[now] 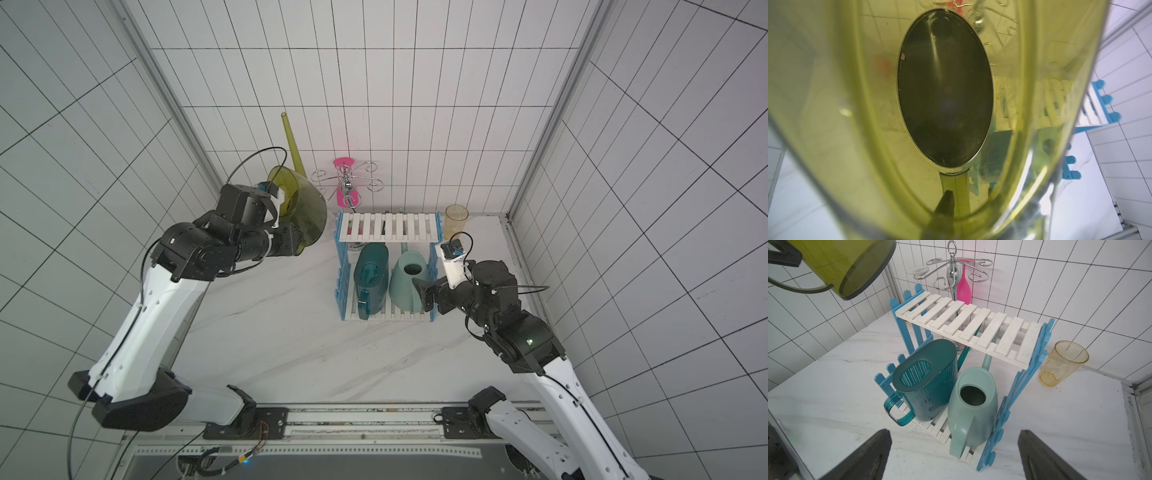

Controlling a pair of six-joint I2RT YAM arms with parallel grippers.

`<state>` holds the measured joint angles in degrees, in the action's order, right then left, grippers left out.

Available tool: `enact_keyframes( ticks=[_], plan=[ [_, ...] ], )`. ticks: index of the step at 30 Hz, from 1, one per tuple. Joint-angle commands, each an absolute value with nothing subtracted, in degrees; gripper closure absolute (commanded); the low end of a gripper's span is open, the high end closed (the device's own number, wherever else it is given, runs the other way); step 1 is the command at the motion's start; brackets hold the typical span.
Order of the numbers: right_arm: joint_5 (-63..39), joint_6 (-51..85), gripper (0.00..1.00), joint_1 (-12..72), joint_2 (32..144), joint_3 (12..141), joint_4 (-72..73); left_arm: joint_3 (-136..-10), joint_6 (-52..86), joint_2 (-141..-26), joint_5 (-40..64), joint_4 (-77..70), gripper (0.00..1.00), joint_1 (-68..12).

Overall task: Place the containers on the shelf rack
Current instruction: 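Pick up a container from the center of the board, then place the container on the shelf.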

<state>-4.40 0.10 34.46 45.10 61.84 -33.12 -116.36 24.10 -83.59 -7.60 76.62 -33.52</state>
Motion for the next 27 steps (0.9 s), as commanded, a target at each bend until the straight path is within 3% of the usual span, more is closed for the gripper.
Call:
enact_keyframes(
  ticks=[1, 11, 27],
  plan=[
    [0.4, 0.7, 0.01, 34.1, 43.5, 60.8, -32.1, -123.5, 22.7, -87.2, -9.1, 78.5, 1.0, -37.5],
    [4.6, 1.1, 0.01, 33.8, 41.6, 59.3, -32.8, -144.0, 20.5, -104.1, -2.0, 83.4, 1.0, -42.6],
    [4.5, 1.4, 0.01, 33.4, 41.8, 58.4, -32.1, -147.1, 18.8, -109.3, -2.2, 83.4, 1.0, -42.6]
  ],
)
